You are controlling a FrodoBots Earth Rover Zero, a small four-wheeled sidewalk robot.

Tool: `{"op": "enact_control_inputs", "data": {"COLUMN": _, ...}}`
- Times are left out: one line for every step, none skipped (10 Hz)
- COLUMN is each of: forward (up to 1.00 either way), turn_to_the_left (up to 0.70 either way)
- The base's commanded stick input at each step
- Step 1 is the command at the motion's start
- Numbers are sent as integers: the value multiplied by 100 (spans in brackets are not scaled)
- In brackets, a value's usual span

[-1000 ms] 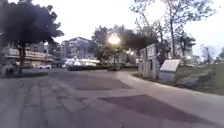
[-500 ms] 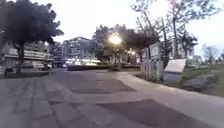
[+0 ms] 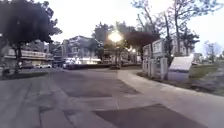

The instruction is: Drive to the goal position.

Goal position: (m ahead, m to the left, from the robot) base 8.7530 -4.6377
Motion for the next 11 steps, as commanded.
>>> {"op": "enact_control_inputs", "data": {"forward": 70, "turn_to_the_left": 0}}
{"op": "enact_control_inputs", "data": {"forward": 70, "turn_to_the_left": 0}}
{"op": "enact_control_inputs", "data": {"forward": 70, "turn_to_the_left": 0}}
{"op": "enact_control_inputs", "data": {"forward": 70, "turn_to_the_left": 0}}
{"op": "enact_control_inputs", "data": {"forward": 70, "turn_to_the_left": 0}}
{"op": "enact_control_inputs", "data": {"forward": 70, "turn_to_the_left": 0}}
{"op": "enact_control_inputs", "data": {"forward": 70, "turn_to_the_left": 0}}
{"op": "enact_control_inputs", "data": {"forward": 70, "turn_to_the_left": 0}}
{"op": "enact_control_inputs", "data": {"forward": 70, "turn_to_the_left": 0}}
{"op": "enact_control_inputs", "data": {"forward": 70, "turn_to_the_left": 0}}
{"op": "enact_control_inputs", "data": {"forward": 70, "turn_to_the_left": 0}}
